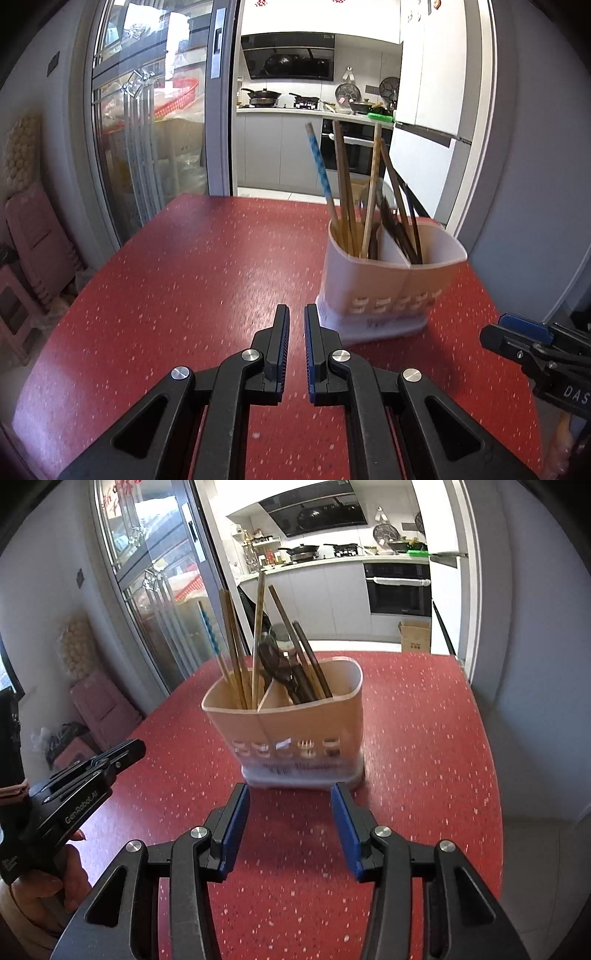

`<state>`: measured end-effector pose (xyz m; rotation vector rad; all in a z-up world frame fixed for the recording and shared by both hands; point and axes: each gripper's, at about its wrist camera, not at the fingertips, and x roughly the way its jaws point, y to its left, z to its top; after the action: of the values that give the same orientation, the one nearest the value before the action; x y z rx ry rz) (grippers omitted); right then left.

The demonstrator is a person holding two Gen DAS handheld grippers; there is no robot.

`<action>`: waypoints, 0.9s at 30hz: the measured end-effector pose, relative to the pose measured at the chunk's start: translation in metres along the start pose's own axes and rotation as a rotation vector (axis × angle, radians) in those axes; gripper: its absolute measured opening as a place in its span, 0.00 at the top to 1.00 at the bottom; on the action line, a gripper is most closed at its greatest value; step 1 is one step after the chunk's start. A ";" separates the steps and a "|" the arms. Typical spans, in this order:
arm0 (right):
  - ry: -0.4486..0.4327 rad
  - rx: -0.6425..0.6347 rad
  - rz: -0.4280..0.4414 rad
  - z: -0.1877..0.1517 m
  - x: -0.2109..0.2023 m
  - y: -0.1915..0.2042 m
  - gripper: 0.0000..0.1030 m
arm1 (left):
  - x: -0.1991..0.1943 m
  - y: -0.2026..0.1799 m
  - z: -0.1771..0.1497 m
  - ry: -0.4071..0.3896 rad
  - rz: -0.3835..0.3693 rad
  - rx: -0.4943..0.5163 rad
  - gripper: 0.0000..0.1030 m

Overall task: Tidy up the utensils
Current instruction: 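Open both tools to release the utensils and pull back from the holder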

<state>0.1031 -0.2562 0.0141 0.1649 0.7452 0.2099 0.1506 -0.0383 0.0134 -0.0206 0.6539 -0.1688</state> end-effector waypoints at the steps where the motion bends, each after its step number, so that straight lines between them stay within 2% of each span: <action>1: 0.005 0.006 -0.002 -0.003 0.000 -0.001 0.52 | -0.001 0.001 -0.004 0.005 0.001 0.002 0.65; 27: 0.109 0.088 -0.041 -0.058 0.002 -0.009 0.51 | -0.002 0.009 -0.065 0.139 -0.006 0.019 0.64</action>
<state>0.0655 -0.2600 -0.0311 0.2231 0.8666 0.1476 0.1106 -0.0270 -0.0375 0.0080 0.7911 -0.1830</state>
